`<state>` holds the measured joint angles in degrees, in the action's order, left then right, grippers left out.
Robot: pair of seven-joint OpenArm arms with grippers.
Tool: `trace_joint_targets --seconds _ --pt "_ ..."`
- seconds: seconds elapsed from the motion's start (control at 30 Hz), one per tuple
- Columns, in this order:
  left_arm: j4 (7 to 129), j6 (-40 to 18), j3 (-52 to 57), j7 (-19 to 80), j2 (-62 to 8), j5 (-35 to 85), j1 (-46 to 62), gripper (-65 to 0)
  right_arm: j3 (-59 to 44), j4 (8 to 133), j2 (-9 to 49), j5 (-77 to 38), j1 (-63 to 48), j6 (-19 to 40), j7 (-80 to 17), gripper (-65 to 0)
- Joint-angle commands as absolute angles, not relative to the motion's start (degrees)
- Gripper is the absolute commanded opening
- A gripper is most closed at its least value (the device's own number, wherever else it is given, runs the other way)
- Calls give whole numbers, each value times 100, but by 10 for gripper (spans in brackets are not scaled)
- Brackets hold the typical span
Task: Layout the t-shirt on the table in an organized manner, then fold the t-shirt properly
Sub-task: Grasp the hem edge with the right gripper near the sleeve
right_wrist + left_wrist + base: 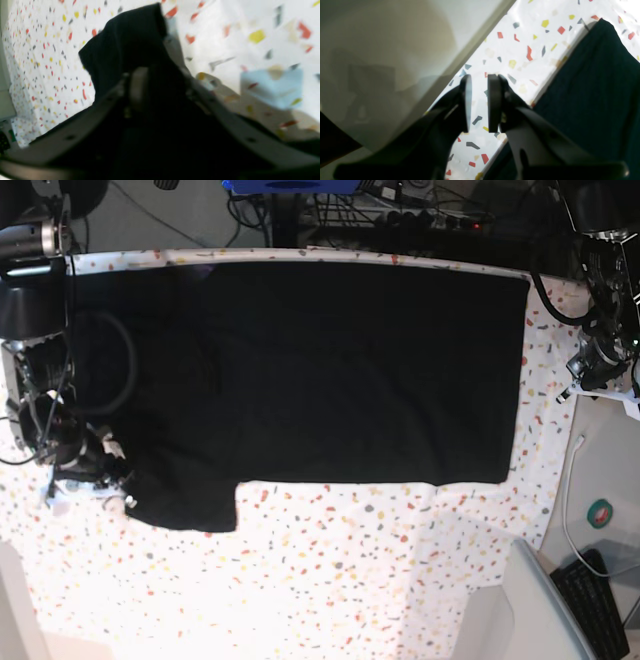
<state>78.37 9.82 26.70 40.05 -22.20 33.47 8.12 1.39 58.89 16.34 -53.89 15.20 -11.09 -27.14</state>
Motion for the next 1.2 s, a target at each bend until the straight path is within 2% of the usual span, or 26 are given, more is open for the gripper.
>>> trace_joint_targets --seconds 0.0,0.1,0.17,0.3,0.43,0.5,0.63,0.9,1.03,1.17 --pt "7916 963 2721 3899 -2334 3371 760 -550 127 6000 1684 -5437 1710 -1077 -2633 -359" --pt "7916 963 2721 3899 -2334 3371 760 -550 145 5991 1684 -5437 1763 -1077 -2633 -251" --pt "7916 963 2721 3899 -2334 3371 760 -550 145 5930 1684 -5420 1842 -1059 -2633 -221" --pt "7916 963 2721 3899 -2334 3371 760 -550 136 5218 1631 -4479 2325 -1007 -2633 -216" --pt "7916 963 2721 3899 -2334 3371 760 -550 101 4101 1358 -3319 2879 -66 -2220 -218" --pt "7916 963 2721 3899 -2334 3371 760 -550 101 3600 1314 -2993 3081 154 -1930 -218" --pt "7916 963 2721 3899 -2334 3371 831 -550 127 3204 1244 -2958 3327 418 -1807 -221" --pt "7916 963 2721 3899 -2334 3371 840 -550 127 3204 1226 -2941 3327 444 -1789 -227" --pt "7916 963 2721 3899 -2334 3371 840 -550 136 3187 1095 -2932 3310 453 -1780 -285" --pt "7916 963 2721 3899 -2334 3371 840 -550 136 3187 1068 -2932 3310 453 -1780 -312"
